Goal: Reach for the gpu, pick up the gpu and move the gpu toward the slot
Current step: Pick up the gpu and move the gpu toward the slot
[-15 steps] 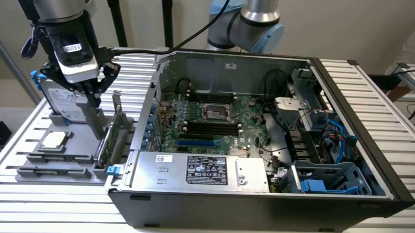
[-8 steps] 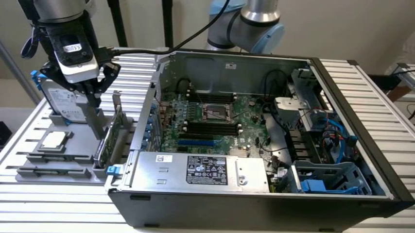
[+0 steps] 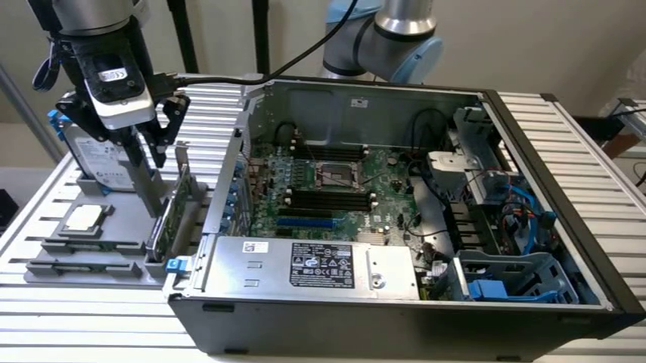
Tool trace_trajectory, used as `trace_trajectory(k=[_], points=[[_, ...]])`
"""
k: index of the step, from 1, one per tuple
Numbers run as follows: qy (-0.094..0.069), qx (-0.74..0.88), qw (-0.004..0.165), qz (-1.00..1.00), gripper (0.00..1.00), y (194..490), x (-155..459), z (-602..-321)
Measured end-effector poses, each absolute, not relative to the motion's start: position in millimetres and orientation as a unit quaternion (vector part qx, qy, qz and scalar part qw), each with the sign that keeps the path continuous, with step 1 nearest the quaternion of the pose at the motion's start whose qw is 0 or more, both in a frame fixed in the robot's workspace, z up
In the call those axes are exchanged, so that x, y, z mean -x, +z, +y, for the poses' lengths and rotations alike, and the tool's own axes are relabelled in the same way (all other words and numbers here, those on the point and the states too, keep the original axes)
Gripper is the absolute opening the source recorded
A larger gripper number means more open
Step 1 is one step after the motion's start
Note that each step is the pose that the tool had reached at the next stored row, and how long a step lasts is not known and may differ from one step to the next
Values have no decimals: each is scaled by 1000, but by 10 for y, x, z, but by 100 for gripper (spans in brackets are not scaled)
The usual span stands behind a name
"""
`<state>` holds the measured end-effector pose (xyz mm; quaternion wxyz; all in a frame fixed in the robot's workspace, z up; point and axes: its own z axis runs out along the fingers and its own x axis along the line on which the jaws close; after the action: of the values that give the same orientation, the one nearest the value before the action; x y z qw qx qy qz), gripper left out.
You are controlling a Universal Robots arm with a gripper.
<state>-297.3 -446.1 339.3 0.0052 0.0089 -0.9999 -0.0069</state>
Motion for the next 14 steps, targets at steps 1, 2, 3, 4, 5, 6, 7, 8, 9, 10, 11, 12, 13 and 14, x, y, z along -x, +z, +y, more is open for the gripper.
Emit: trace_trajectory(k=[1,2,3,4,5,6,7,8,9,10,11,12,13,14], points=[[-7,-9,5,-1000,36,3393,2972,-4461],[-7,-9,5,-1000,36,3393,2972,-4461],[-7,-9,5,-1000,36,3393,2972,-4461],[-7,-9,5,-1000,36,3393,2973,-4461],[-7,-9,5,-1000,36,3393,2972,-4461],[-7,-9,5,-1000,36,3393,2973,-4461],[-7,-9,5,-1000,36,3393,2973,-4461],[-7,-9,5,-1000,36,3393,2973,-4461],[-7,-9,5,-1000,36,3393,2973,-4461],[-7,-9,5,-1000,36,3393,2972,-4461],[-7,-9,5,-1000,36,3393,2973,-4461],[-7,-9,5,-1000,36,3393,2973,-4461],[-7,-9,5,-1000,36,3393,2972,-4461],[-7,-9,5,-1000,36,3393,2972,-4461]])
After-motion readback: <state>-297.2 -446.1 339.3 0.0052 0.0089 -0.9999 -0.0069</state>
